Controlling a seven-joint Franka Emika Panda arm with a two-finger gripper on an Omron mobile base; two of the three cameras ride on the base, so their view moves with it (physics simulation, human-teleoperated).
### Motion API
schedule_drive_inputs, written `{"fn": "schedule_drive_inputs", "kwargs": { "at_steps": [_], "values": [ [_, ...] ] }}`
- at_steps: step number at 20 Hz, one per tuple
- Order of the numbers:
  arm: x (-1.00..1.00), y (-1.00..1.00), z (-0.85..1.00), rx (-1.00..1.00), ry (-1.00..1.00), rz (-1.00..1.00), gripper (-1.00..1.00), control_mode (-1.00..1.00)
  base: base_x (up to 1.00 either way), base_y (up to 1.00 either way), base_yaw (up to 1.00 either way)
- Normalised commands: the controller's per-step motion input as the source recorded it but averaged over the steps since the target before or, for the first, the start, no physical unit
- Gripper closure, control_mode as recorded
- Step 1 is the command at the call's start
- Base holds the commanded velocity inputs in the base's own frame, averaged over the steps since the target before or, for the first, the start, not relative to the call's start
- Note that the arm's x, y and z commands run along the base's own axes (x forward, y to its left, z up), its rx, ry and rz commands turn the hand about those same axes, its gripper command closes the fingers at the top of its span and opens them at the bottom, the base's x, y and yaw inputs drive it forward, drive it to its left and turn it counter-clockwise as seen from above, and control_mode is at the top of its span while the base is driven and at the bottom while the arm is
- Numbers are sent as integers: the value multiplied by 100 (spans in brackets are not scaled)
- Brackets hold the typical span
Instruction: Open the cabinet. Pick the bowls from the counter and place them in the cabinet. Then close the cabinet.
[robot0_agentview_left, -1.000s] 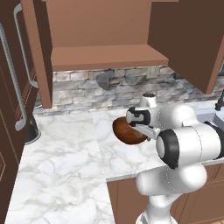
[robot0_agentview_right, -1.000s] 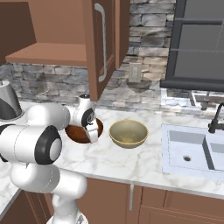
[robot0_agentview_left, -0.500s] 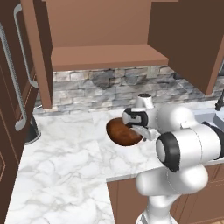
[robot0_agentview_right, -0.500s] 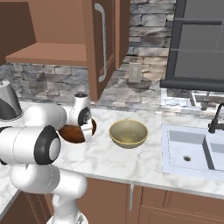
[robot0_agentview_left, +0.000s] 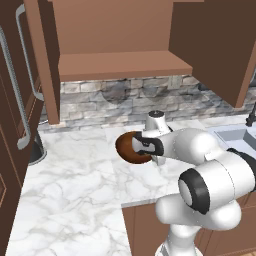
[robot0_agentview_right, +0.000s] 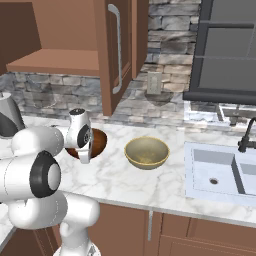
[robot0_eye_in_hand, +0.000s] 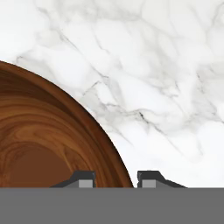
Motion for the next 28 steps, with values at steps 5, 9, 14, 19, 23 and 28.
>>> {"fn": "schedule_drive_inputs", "kwargs": {
  "at_steps": [5,9,14,19,23,28],
  "values": [
    [-8,5,12,0,-19,-37,100,-100,0,0,0],
    [-5,1,13,1,-12,-29,100,-100,0,0,0],
    [-38,0,29,9,-3,-8,100,-100,0,0,0],
    [-38,0,57,7,0,0,100,-100,0,0,0],
    [-44,0,74,2,0,0,100,-100,0,0,0],
    [-35,0,59,0,0,0,100,-100,0,0,0]
  ]
}}
